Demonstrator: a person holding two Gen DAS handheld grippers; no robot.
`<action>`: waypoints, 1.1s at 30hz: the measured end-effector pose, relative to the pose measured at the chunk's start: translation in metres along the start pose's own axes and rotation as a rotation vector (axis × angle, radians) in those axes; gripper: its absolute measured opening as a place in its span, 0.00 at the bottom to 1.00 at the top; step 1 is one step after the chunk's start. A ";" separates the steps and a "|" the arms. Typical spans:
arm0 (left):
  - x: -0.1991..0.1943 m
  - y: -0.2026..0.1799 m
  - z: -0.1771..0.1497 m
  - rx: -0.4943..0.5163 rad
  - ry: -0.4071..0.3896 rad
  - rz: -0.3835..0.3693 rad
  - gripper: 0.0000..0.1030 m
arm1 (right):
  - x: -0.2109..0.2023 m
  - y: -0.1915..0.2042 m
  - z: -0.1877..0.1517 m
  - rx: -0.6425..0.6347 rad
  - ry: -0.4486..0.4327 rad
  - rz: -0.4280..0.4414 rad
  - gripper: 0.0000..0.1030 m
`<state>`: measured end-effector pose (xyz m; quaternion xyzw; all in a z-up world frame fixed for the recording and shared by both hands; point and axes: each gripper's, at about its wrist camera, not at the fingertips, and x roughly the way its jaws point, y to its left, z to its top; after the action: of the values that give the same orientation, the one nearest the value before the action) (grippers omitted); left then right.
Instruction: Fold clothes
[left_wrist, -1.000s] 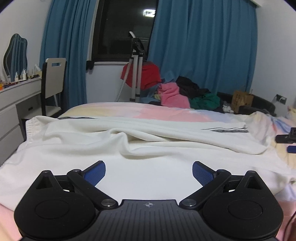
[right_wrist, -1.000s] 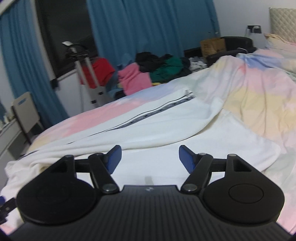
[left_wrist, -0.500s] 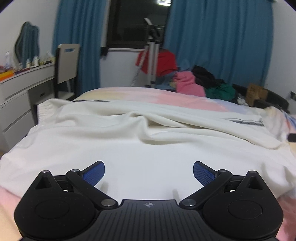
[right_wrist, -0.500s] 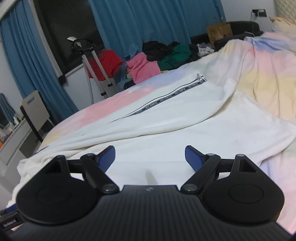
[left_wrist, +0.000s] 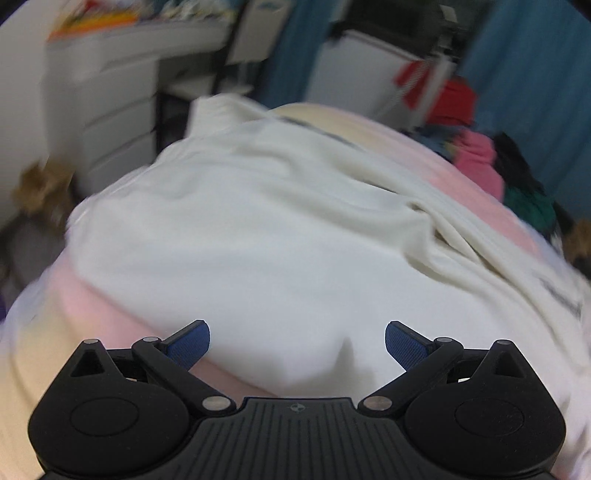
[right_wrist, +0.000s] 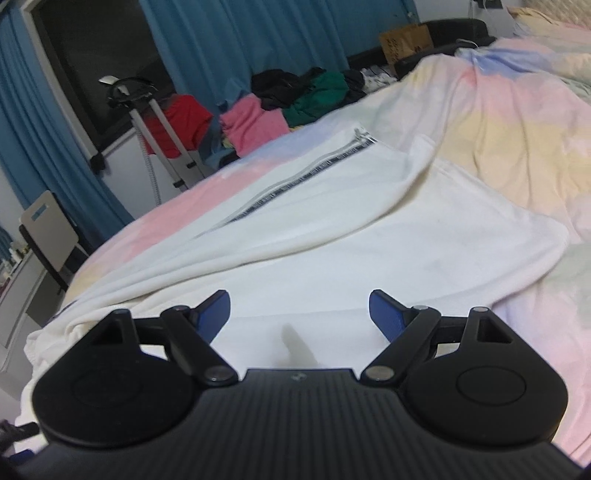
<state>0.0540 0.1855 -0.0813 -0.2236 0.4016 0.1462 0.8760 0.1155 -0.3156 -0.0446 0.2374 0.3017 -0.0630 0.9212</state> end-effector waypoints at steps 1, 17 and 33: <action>0.000 0.011 0.006 -0.032 0.019 0.010 0.98 | 0.002 -0.002 0.001 0.008 0.009 -0.004 0.81; 0.017 0.164 0.031 -0.588 0.003 -0.054 0.93 | -0.016 -0.056 0.021 0.262 -0.057 0.005 0.81; 0.041 0.166 0.023 -0.737 -0.046 -0.256 0.52 | -0.015 -0.174 0.013 0.760 -0.162 -0.230 0.81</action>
<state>0.0221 0.3431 -0.1451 -0.5681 0.2714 0.1749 0.7570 0.0650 -0.4751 -0.0966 0.5202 0.2080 -0.2911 0.7755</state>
